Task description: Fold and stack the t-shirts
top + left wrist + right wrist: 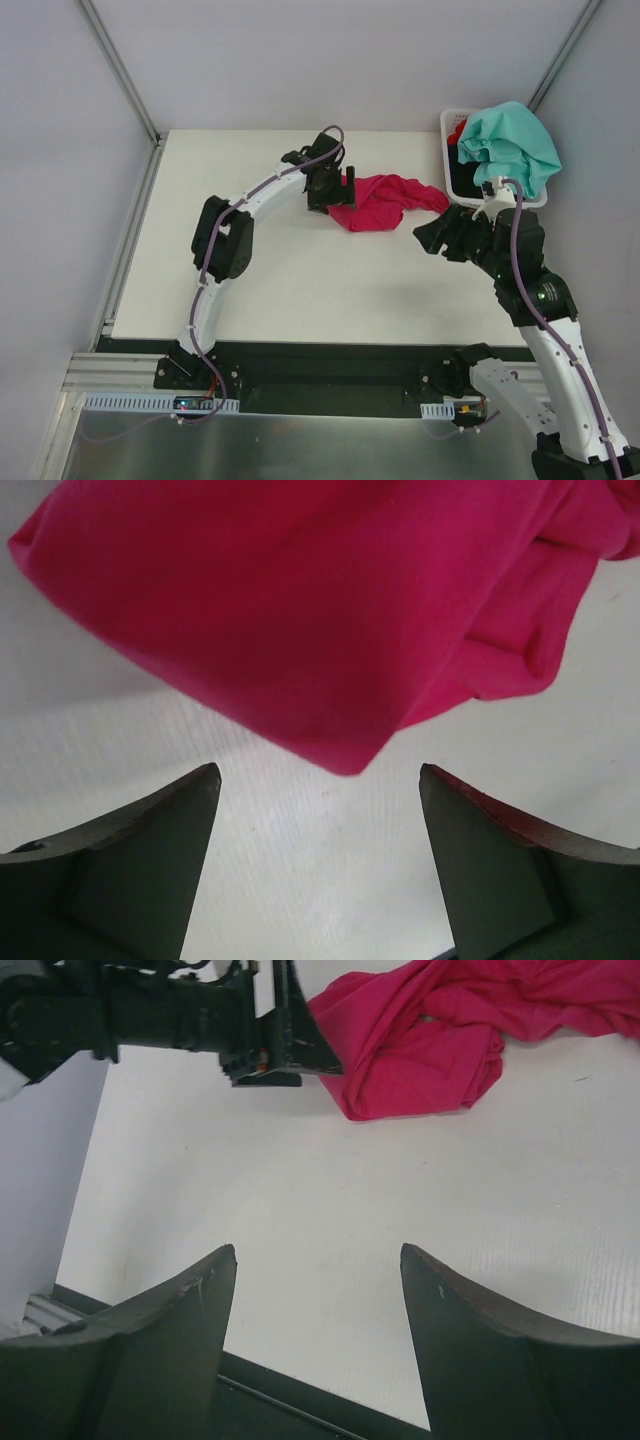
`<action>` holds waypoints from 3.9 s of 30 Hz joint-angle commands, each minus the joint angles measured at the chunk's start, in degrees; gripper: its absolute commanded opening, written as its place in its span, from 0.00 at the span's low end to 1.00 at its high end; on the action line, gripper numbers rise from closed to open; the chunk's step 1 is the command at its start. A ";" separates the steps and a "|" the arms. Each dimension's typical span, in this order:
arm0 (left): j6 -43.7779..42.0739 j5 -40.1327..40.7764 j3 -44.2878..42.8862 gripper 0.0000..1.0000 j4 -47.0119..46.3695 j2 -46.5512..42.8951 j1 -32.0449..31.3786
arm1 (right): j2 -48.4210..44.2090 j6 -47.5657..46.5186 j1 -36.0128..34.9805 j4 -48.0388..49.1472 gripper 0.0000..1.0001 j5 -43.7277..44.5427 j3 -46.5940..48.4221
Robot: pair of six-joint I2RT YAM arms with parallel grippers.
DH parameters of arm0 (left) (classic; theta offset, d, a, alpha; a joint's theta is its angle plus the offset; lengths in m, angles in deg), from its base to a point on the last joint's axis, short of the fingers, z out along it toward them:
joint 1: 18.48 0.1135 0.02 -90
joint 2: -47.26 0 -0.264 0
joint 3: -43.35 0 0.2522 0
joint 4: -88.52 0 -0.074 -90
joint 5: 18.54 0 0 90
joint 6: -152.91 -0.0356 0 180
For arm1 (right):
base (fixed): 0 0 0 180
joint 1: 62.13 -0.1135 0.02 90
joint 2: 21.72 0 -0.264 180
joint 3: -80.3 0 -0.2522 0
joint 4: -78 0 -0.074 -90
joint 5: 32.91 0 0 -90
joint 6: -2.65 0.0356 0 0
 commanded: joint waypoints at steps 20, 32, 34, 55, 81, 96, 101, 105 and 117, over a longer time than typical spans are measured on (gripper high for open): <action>1.94 12.57 10.51 0.00 5.38 -21.17 1.00 | -3.06 2.64 -0.56 -0.59 0.66 -8.06 -2.42; 0.80 18.29 5.10 0.00 22.61 -48.36 0.91 | 4.06 4.13 -11.18 5.22 0.63 -2.26 -8.05; 0.54 18.74 3.17 0.00 24.46 -47.76 0.91 | 5.11 4.67 -12.95 5.66 0.63 -0.33 -8.32; 1.76 14.34 4.46 0.54 17.61 -32.45 -10.07 | 9.24 4.23 -22.80 2.85 0.62 9.61 -5.42; 5.01 26.12 37.88 0.92 12.60 -48.63 -4.98 | 20.93 2.64 -25.53 10.22 0.59 8.91 -3.83; 3.61 22.96 41.83 0.92 10.49 -52.40 3.11 | 46.85 0.18 -20.60 21.04 0.52 0.04 2.48; 3.26 22.26 42.89 0.92 10.41 -53.12 4.52 | 48.44 1.32 -20.87 21.48 0.50 -1.81 3.55; 3.61 21.29 42.98 0.91 10.49 -52.06 4.52 | 48.09 1.68 -21.13 20.69 0.50 -2.43 3.28; 4.14 21.55 44.12 0.91 10.40 -53.20 4.52 | 51.78 3.70 -24.20 24.90 0.45 -3.13 1.08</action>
